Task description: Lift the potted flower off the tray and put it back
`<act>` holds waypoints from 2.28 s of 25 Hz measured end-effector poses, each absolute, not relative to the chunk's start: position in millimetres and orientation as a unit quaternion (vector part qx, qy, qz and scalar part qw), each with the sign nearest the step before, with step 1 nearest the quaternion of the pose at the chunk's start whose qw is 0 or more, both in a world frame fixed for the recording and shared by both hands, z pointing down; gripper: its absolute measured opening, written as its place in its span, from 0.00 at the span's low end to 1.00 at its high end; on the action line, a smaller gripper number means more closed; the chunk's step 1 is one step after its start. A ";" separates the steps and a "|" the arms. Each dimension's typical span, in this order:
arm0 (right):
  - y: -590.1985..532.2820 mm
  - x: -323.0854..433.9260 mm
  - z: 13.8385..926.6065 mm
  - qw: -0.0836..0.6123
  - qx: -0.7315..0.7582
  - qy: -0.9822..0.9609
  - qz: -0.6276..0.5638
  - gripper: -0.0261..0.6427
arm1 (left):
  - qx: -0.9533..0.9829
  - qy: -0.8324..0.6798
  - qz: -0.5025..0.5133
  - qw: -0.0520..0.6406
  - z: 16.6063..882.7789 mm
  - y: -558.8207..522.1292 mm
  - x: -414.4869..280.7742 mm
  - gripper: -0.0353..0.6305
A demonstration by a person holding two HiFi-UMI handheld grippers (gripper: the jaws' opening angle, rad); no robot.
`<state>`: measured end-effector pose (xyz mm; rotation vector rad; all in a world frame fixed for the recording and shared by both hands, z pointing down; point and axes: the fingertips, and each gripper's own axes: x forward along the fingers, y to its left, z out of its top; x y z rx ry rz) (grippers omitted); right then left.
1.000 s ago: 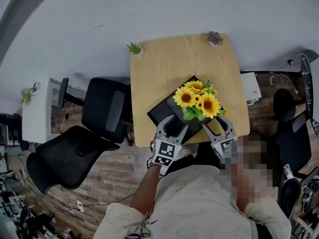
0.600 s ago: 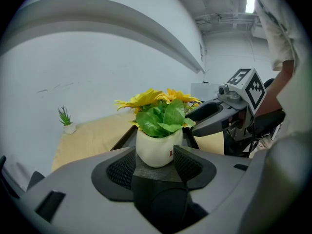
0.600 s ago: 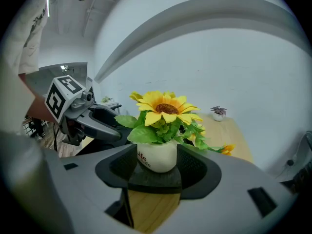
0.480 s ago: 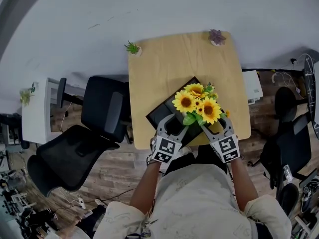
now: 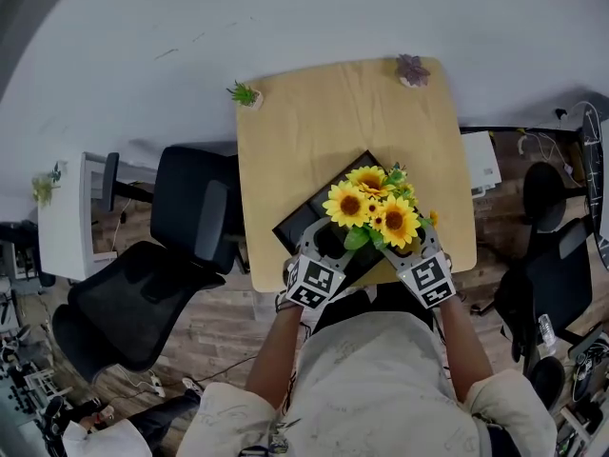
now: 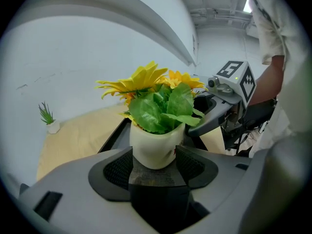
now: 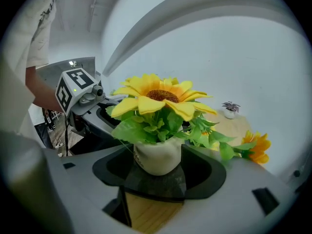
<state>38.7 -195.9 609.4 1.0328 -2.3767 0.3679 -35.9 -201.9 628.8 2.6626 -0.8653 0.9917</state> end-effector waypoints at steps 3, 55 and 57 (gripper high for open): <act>-199.2 38.2 611.2 0.261 0.371 -0.881 0.139 0.49 | 0.897 -0.276 0.335 0.084 630.6 -203.3 -30.4 0.45; -196.5 29.4 595.8 0.255 0.351 -0.895 0.105 0.50 | 0.893 -0.304 0.324 0.068 614.4 -198.0 -34.2 0.45; -193.1 27.8 592.6 0.254 0.350 -0.896 0.103 0.50 | 0.893 -0.307 0.322 0.066 611.3 -194.4 -35.8 0.45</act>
